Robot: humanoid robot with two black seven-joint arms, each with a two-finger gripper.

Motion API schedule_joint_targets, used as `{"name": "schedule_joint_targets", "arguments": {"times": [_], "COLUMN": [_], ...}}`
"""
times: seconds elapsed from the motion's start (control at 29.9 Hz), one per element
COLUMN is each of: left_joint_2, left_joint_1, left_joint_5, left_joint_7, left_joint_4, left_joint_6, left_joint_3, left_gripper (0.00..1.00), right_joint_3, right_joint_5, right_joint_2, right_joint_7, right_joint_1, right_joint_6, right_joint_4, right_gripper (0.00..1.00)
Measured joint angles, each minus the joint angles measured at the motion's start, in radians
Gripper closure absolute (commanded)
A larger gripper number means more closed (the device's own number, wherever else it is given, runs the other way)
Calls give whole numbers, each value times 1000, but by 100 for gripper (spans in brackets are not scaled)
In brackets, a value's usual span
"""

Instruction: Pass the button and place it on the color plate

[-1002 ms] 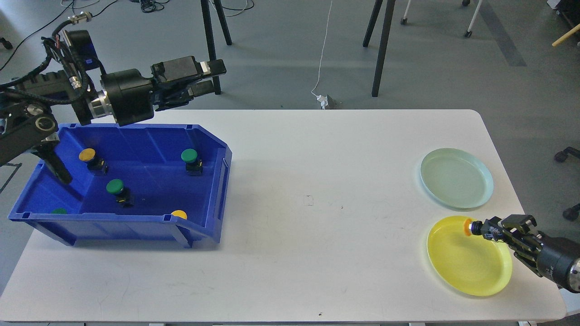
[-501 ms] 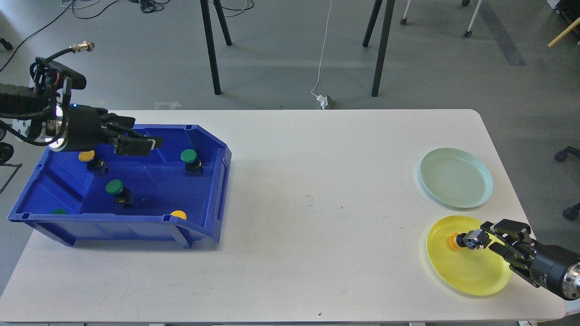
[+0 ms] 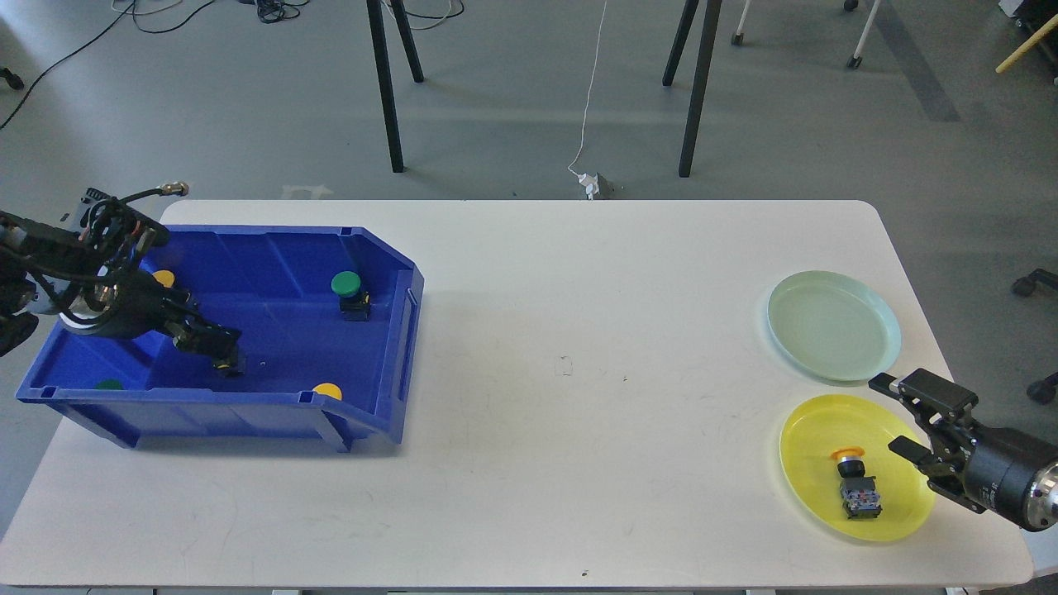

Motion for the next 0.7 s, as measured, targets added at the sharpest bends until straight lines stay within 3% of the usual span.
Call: {"name": "schedule_joint_targets", "arguments": {"times": [0.4, 0.7], "left_joint_2": [-74, -121], "left_joint_1": [7, 9], "left_joint_5": [-4, -5], "left_joint_7": [0, 0], "left_joint_4": [96, 153], "left_joint_6": [0, 0], "left_joint_3": [11, 19], "left_gripper": [4, 11], "right_joint_3": [-11, -12], "right_joint_5": [2, 2], "right_joint_2": [-15, -26], "right_joint_7": [20, 34], "right_joint_1": [-5, -14], "right_joint_6": [1, 2], "right_joint_4": [0, 0], "right_gripper": [0, 0]}}
